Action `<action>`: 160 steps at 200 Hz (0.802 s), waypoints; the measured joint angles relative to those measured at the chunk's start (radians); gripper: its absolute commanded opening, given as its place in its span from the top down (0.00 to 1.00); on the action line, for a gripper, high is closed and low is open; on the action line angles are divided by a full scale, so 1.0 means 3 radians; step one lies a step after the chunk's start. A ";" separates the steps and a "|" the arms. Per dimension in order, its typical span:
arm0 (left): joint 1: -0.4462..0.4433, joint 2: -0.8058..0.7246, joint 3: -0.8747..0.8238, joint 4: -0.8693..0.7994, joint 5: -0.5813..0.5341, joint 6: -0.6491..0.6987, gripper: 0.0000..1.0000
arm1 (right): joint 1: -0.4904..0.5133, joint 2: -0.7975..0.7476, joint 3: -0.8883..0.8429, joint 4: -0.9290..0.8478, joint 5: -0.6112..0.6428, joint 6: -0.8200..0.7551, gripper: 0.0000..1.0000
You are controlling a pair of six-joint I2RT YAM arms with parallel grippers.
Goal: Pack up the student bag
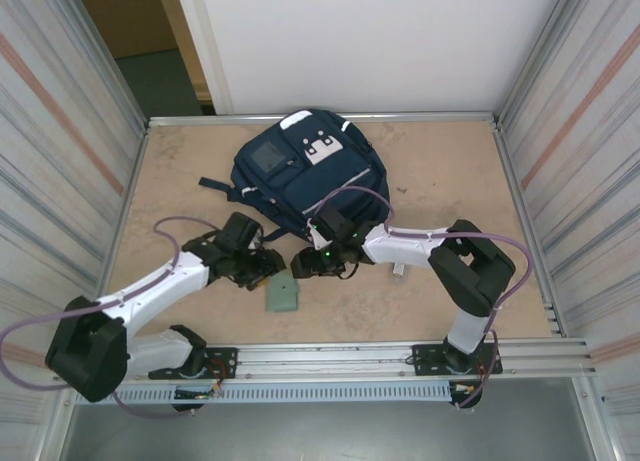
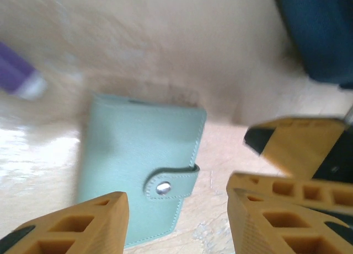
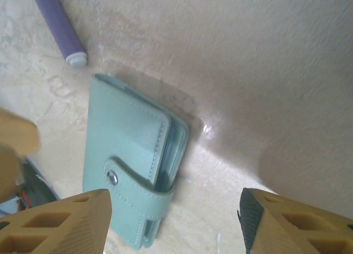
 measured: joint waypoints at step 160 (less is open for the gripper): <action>0.0210 0.0064 -0.0801 0.0546 0.0749 0.0324 0.99 | 0.0134 0.0495 0.0078 0.0501 -0.0811 0.0440 0.52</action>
